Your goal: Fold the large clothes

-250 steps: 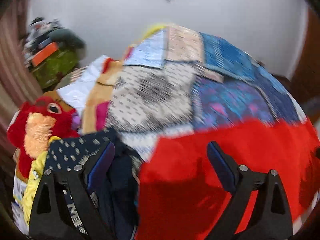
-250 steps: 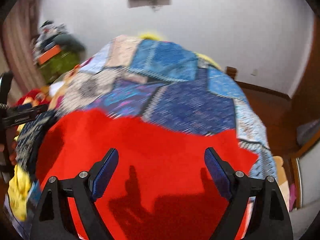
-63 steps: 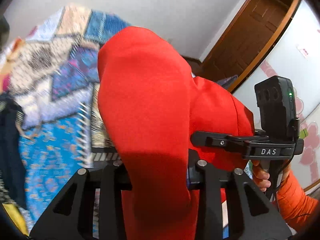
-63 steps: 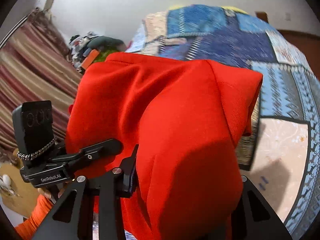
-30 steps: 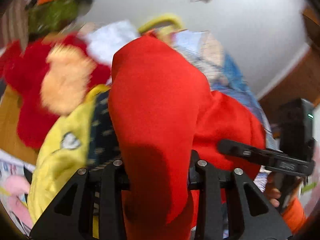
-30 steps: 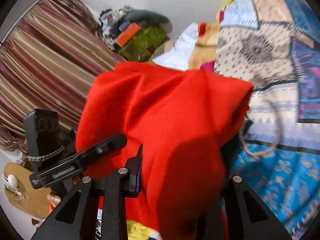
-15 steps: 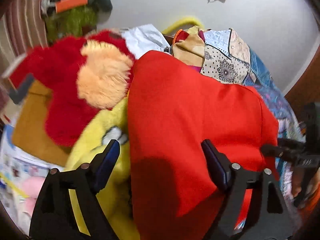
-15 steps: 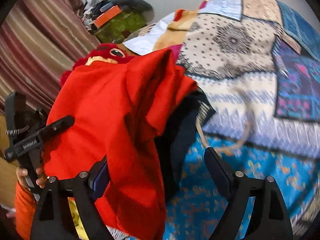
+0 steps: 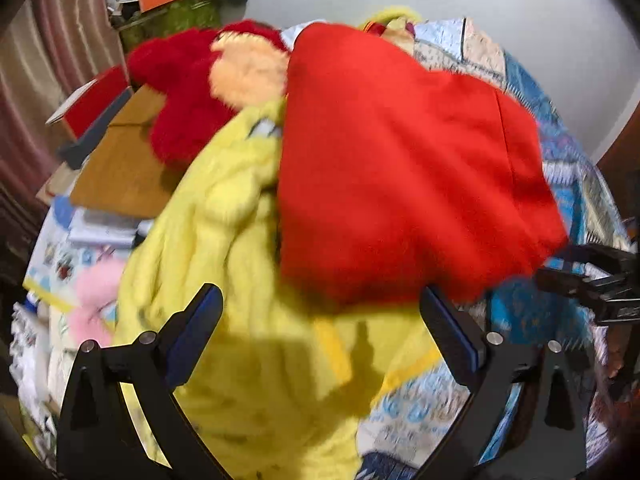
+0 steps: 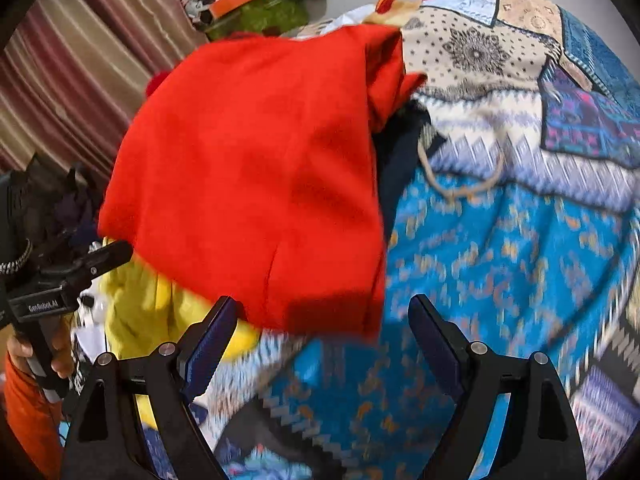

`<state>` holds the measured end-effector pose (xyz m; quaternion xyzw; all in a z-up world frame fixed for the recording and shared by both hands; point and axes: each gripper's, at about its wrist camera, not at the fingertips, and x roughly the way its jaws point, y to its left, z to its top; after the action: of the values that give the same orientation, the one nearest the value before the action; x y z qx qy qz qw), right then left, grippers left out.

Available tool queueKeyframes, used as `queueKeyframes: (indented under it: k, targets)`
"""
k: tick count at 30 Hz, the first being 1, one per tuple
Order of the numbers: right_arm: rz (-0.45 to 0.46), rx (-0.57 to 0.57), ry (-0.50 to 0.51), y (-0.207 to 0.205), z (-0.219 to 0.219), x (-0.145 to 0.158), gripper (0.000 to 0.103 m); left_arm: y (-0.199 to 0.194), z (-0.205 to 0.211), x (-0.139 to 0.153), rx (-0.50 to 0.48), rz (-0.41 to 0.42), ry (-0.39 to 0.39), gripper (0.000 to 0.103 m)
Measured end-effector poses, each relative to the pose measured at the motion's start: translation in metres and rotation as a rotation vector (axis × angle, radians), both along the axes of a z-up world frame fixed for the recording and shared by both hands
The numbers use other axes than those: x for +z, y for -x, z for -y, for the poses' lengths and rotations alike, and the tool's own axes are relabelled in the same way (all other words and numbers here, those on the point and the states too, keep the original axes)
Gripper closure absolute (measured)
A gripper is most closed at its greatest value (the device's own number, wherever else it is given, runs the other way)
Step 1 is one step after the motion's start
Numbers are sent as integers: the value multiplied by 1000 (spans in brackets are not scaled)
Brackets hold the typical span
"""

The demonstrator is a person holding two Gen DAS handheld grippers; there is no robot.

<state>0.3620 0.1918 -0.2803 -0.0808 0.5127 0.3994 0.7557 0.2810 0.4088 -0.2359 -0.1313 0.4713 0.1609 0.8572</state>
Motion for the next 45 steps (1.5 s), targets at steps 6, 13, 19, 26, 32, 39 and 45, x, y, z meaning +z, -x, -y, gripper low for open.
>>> queueKeyframes:
  k: [6, 13, 19, 26, 32, 39, 45]
  targets:
    - [59, -34, -119, 36, 46, 59, 17, 34, 32, 41, 11, 69, -41, 4]
    - [284, -78, -349, 95, 115, 187, 17, 95, 102, 175, -16, 404, -159, 4]
    - [497, -87, -521, 166, 171, 273, 17, 162, 173, 264, -48, 676, -280, 4]
    - [706, -84, -606, 255, 220, 309, 17, 226, 231, 296, -21, 843, -405, 4]
    - [769, -103, -605, 301, 238, 303, 17, 255, 255, 286, 17, 873, -427, 4]
    - [797, -116, -559, 329, 246, 291, 17, 268, 256, 267, 16, 848, -360, 4]
    - [794, -130, -523, 332, 243, 284, 16, 275, 262, 259, 12, 828, -369, 3]
